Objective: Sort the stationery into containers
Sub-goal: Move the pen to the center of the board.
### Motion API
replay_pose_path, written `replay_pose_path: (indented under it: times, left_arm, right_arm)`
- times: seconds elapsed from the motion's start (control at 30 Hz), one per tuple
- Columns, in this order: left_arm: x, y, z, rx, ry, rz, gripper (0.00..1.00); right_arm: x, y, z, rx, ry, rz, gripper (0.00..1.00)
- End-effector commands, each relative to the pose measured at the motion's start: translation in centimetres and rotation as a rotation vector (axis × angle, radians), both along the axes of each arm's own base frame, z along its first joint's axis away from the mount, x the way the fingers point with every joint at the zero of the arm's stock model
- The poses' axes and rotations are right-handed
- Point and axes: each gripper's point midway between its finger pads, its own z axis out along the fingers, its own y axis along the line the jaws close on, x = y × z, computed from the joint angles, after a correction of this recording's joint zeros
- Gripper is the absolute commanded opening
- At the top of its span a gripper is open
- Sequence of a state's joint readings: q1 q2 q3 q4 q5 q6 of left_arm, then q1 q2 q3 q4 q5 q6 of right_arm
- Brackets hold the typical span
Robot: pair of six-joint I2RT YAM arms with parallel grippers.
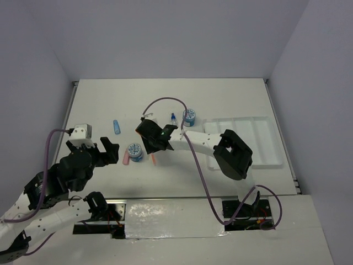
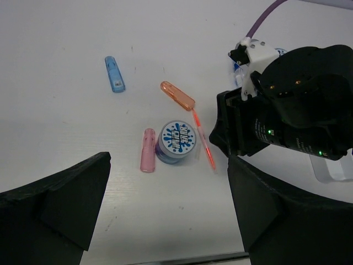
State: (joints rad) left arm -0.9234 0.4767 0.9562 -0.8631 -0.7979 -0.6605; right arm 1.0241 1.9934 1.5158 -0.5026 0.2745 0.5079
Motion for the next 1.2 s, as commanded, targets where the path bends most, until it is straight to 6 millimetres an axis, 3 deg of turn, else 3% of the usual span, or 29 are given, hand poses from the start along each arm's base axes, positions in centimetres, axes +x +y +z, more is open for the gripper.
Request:
replay_pose_path:
  times: [0.0,0.57,0.7,1.0,1.03,1.17]
  left_arm:
    - [0.5,-1.2,0.3,0.008,-0.01,-0.033,0.99]
    - [0.8,-2.4,-0.2,0.031,0.008,-0.081,0.99]
    - [0.8,-2.7,-0.2,0.034,0.009,-0.093,0.99]
    - [0.8,-2.7,-0.2,0.036,0.011,-0.097,0.99]
    - [0.8,-2.7,-0.2,0.036,0.011,-0.097,0.99]
    - [0.8,-2.9,-0.2,0.03,0.01,-0.107,0.99]
  right_arm:
    - [0.7,1.7,1.9,0.034,-0.044,0.006,0.5]
    - [2.6,2.6,-2.1,-0.086,-0.038,-0.003,0.38]
    - [3.2,1.8,-3.1,-0.098,-0.027,-0.024,0.36]
    - [2.4,0.3,-5.3,-0.119,0.032,-0.041,0.27]
    - [2.5,-0.6,-5.9,-0.128,0.047,-0.056,0.26]
    - [2.4,-2.5,-5.3,-0.101,0.068,-0.086,0.13]
